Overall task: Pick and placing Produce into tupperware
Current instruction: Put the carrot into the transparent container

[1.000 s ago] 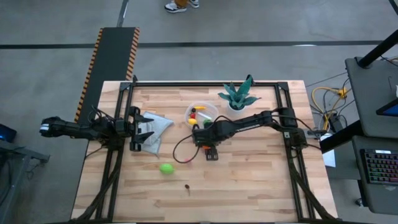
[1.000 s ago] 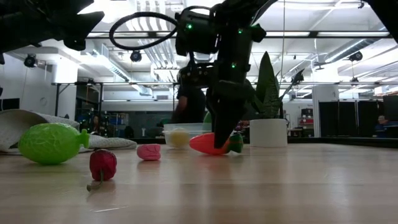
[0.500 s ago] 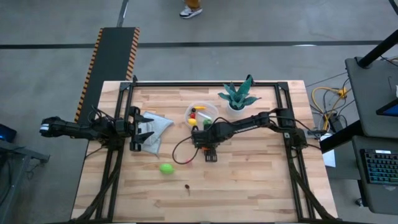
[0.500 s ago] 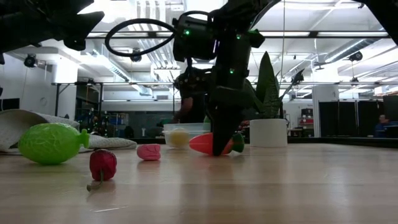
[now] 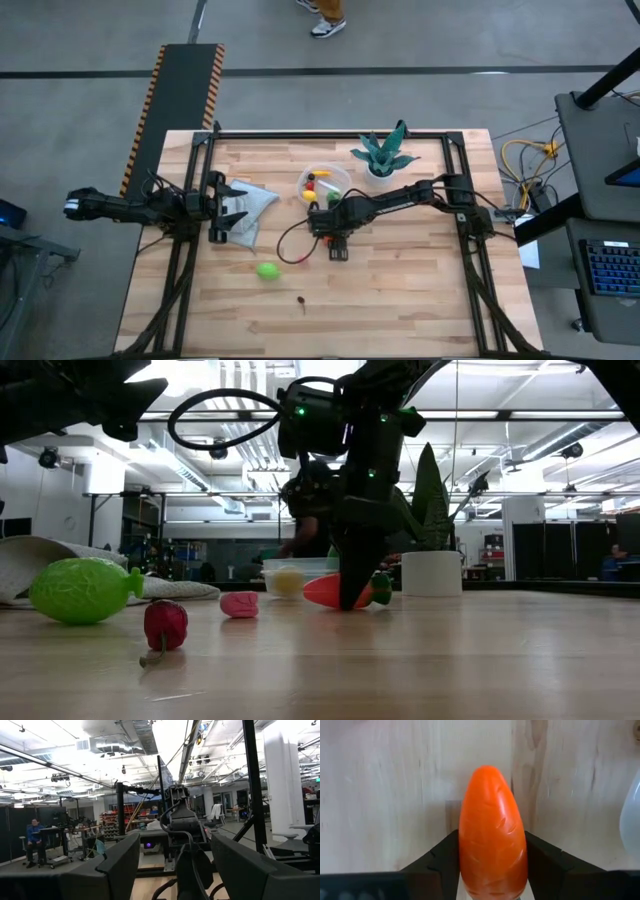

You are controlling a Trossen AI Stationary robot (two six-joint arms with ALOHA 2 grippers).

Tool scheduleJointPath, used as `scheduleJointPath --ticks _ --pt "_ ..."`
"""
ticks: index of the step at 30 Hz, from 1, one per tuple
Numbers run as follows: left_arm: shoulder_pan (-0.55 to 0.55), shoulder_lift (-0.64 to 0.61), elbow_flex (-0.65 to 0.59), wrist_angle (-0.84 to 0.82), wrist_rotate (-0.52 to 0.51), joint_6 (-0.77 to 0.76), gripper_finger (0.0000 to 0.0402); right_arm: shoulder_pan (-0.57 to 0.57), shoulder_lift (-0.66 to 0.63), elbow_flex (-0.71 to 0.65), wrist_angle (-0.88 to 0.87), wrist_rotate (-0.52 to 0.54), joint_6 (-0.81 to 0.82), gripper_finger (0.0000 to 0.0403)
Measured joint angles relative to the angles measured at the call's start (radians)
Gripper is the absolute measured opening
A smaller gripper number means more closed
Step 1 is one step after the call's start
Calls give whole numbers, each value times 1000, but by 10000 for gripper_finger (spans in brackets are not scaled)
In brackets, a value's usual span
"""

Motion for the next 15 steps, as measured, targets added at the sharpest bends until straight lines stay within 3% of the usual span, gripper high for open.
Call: scheduleJointPath --ticks 15 --pt "0 0 0 0 0 0 231 18 -6 59 -21 3 48 167"
